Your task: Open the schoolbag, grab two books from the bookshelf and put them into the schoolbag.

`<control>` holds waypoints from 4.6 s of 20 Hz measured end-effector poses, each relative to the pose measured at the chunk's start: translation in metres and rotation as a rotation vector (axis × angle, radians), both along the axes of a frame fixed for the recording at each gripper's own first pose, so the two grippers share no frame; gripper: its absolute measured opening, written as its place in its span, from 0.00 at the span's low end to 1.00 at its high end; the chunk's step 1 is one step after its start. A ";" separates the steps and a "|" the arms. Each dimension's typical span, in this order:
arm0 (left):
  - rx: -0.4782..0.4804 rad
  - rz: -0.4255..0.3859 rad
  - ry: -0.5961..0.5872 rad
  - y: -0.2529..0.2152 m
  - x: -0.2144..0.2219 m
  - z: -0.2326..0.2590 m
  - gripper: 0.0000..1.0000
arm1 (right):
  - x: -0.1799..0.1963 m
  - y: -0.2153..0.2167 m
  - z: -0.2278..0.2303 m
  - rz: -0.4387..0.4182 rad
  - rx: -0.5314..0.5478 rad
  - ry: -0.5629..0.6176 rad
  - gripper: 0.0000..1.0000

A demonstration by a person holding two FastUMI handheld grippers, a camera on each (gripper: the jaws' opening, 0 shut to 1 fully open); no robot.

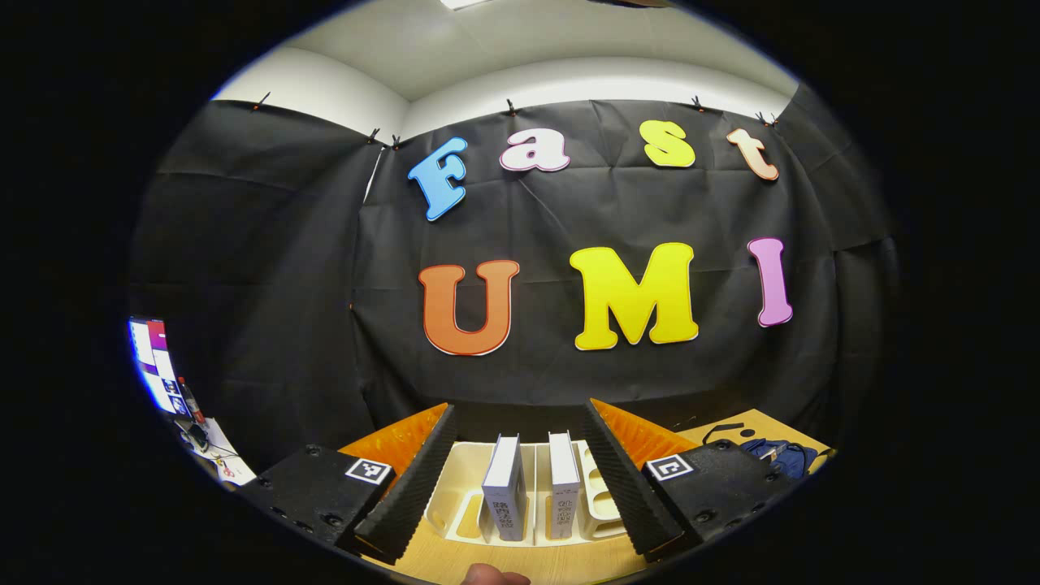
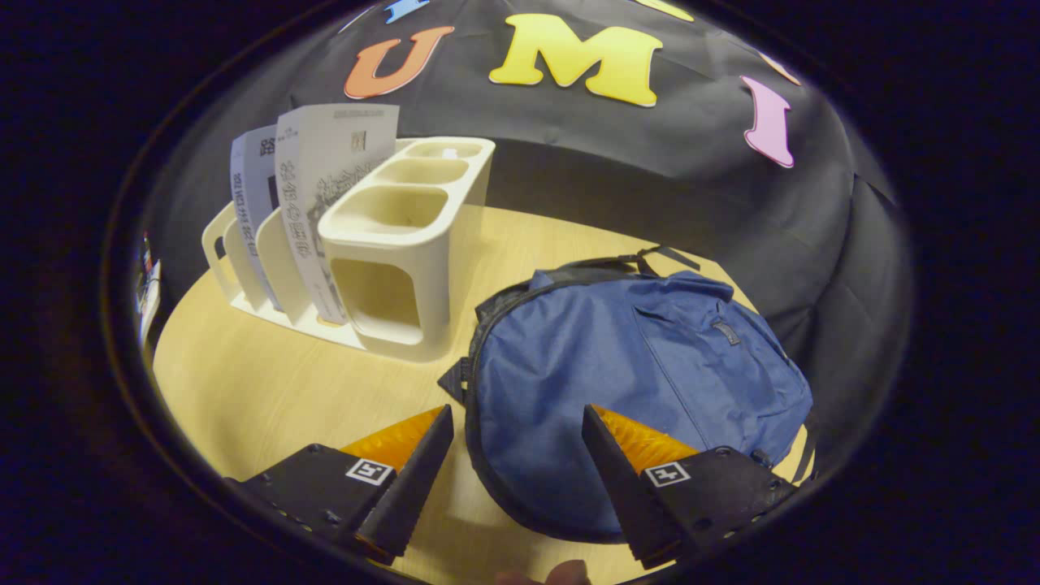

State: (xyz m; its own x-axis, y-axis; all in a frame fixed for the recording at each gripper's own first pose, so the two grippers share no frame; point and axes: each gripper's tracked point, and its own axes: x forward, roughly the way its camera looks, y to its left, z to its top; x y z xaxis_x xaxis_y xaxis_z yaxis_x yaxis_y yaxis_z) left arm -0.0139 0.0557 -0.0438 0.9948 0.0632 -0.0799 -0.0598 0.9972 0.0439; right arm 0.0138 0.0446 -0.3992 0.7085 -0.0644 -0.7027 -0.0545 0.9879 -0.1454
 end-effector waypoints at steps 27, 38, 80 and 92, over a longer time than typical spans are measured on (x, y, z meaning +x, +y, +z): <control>-0.022 0.049 0.021 0.013 0.020 -0.010 0.98 | 0.012 -0.009 0.061 0.063 0.122 0.056 0.00; -0.056 0.031 0.098 0.009 0.067 -0.014 0.98 | 0.005 -0.112 0.171 0.047 0.124 -0.044 0.00; -0.125 -0.178 1.345 -0.074 0.126 -0.247 0.90 | -0.005 -0.277 0.189 -0.144 0.287 -0.131 0.00; -0.017 -0.152 1.110 -0.042 0.129 -0.189 0.94 | -0.073 -0.119 0.088 0.319 0.074 -0.023 0.97</control>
State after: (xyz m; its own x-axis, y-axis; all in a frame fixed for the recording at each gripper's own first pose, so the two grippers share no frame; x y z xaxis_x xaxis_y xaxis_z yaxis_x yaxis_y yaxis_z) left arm 0.1149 0.0135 -0.2333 0.3687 -0.0623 -0.9275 0.1261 0.9919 -0.0165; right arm -0.0597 -0.0744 -0.3116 0.7005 0.2144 -0.6807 -0.3608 0.9293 -0.0786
